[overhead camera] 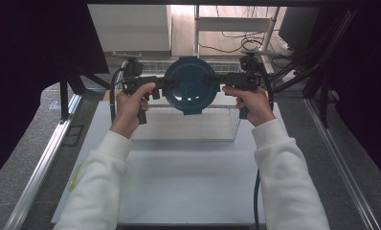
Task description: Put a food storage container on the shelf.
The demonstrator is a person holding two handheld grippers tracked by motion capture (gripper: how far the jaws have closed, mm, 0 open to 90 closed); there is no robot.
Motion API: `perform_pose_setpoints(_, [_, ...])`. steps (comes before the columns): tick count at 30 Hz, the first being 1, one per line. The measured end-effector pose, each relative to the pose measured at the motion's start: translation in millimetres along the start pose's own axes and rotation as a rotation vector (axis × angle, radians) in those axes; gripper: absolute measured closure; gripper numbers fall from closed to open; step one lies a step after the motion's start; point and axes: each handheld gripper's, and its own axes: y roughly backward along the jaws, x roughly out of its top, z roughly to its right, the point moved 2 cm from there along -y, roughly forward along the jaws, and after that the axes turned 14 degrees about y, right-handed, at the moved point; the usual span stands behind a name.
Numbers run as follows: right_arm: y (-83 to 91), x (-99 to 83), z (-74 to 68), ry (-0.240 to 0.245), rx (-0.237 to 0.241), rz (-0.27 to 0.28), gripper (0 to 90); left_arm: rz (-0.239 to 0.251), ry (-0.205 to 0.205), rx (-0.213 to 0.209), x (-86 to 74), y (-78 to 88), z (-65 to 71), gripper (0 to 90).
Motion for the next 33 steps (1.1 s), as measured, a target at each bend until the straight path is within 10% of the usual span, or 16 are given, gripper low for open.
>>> perform_pose_setpoints(21, [-28.1,7.0,30.7,-0.078,-0.009,-0.009,41.3,-0.009,0.054,0.011,26.1,-20.7,-24.4,37.6])
perform_pose_setpoints(33, [-41.6,6.7,43.7,-0.172,-0.021,-0.023,40.0,0.007,0.166,-0.016,37.4,-33.6,-44.1,37.5])
